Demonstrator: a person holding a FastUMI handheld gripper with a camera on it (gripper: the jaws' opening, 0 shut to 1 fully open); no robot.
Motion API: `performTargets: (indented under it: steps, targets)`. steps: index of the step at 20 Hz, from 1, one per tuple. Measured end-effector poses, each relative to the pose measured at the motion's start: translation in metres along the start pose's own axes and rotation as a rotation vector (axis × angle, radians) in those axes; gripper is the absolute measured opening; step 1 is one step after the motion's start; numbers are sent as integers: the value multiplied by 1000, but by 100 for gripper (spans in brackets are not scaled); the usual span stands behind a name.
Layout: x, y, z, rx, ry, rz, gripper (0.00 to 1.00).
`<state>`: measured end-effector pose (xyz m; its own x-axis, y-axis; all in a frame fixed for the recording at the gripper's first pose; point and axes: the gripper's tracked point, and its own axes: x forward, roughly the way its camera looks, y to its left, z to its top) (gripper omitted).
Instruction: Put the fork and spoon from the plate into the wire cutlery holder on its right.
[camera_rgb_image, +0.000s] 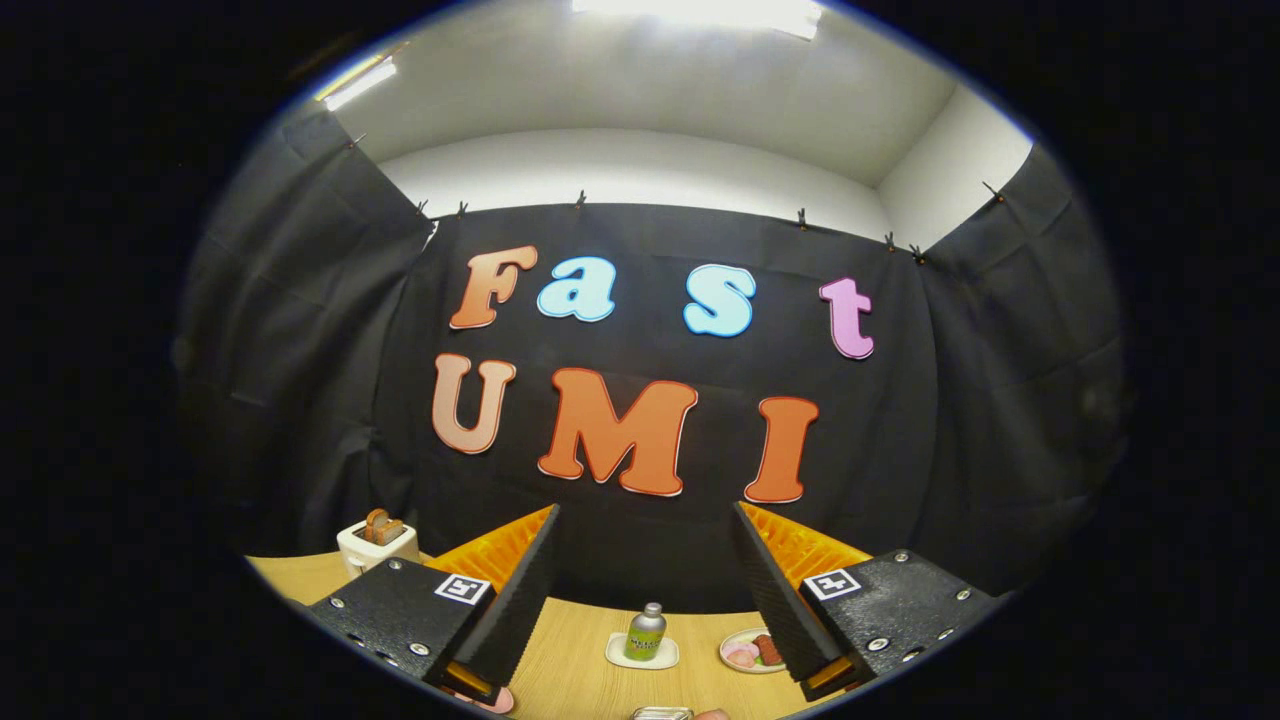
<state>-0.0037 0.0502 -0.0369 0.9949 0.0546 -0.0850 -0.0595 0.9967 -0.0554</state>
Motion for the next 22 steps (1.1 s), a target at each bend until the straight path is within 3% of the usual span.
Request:
performTargets:
  steps: [12,17,22]
  targets:
    - [-18,103,-77,28,187,153,98]
    - [-37,145,-150,25,383,213,98]
    - [-81,183,-241,4,695,315,98]
